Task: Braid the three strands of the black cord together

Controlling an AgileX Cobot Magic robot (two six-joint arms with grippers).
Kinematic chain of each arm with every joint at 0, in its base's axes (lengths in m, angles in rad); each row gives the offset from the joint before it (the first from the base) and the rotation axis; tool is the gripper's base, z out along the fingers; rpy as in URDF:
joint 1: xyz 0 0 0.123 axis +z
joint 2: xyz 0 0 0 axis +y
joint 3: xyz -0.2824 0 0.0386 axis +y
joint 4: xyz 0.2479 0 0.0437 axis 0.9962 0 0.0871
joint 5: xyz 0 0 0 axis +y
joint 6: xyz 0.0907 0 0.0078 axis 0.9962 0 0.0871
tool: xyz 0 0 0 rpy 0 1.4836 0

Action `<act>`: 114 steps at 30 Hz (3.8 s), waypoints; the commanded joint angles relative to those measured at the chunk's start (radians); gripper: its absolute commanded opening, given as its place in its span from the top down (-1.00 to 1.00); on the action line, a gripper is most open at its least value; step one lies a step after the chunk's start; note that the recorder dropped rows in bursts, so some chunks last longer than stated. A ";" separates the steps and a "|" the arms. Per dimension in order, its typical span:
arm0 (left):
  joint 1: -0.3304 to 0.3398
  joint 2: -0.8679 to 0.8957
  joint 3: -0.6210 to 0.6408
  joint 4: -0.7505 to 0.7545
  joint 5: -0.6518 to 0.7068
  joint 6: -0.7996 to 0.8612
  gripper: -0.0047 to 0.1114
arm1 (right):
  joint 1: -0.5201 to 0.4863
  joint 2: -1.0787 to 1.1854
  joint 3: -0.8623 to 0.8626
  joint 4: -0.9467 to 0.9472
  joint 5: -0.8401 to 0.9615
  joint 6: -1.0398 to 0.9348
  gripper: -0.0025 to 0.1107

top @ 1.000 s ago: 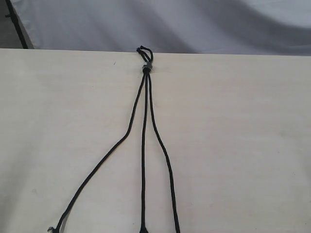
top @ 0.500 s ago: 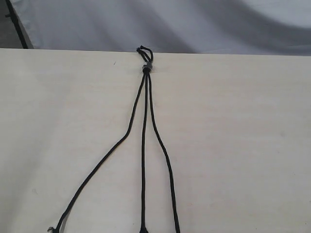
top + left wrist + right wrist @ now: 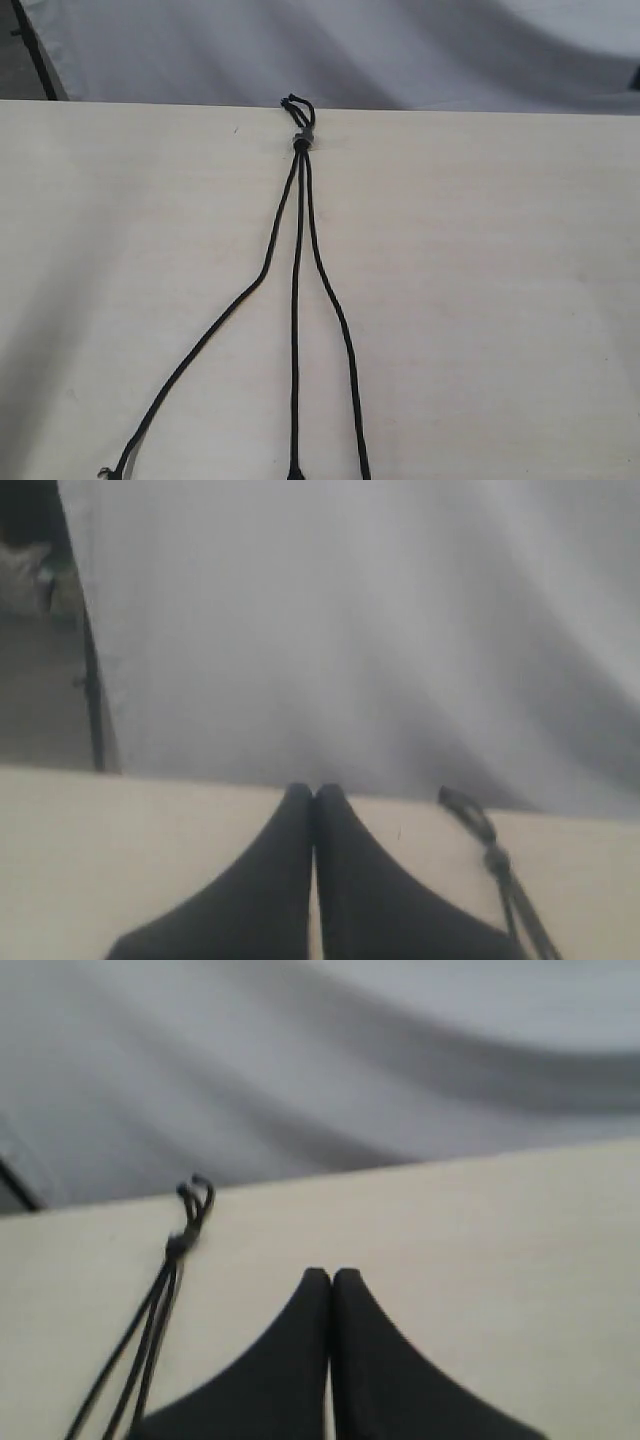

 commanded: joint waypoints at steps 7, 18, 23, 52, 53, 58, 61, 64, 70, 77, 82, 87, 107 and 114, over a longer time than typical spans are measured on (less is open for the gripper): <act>-0.001 0.342 -0.019 0.001 0.218 0.034 0.92 | 0.340 0.546 -0.126 -0.011 0.047 -0.017 0.95; -0.053 0.533 -0.019 -0.007 0.203 0.030 0.92 | 0.629 0.855 -0.314 -0.011 0.108 -0.017 0.94; -0.123 0.534 -0.019 -0.007 0.169 0.030 0.92 | 0.694 0.931 -0.406 -0.025 0.209 -0.020 0.94; -0.177 0.534 -0.013 -0.007 0.136 0.030 0.92 | 0.547 0.806 -0.592 -0.413 0.573 0.092 0.96; -0.177 0.534 -0.013 -0.007 0.136 0.030 0.92 | 0.475 0.781 -0.588 -0.415 0.571 0.096 0.96; -0.177 0.534 -0.013 -0.007 0.129 0.030 0.92 | 0.210 0.842 -0.588 -0.371 0.569 0.100 0.96; -0.177 0.534 -0.013 -0.007 0.129 0.030 0.92 | 0.141 0.924 -0.588 -0.366 0.564 0.100 0.96; -0.177 0.534 -0.013 -0.007 0.129 0.030 0.92 | 0.102 1.040 -0.588 -0.350 0.558 0.100 0.96; -0.177 0.534 -0.013 -0.007 0.127 0.037 0.92 | 0.102 1.136 -0.588 -0.348 0.501 0.086 0.96; -0.177 0.534 -0.013 -0.004 0.128 0.037 0.92 | 0.102 1.164 -0.588 -0.336 0.486 0.086 0.96; -0.177 0.534 -0.013 -0.004 0.128 0.037 0.92 | 0.102 1.187 -0.588 -0.328 0.486 0.104 0.96; -0.177 0.534 -0.013 -0.004 0.128 0.037 0.92 | 0.102 1.194 -0.588 -0.325 0.486 0.152 0.96; -0.177 0.534 -0.013 -0.007 0.128 0.035 0.92 | 0.104 1.189 -0.617 -0.351 0.549 0.195 -0.18; -0.239 0.534 -0.034 -0.203 0.155 0.091 0.91 | 0.104 1.040 -0.651 -0.353 0.642 0.172 0.32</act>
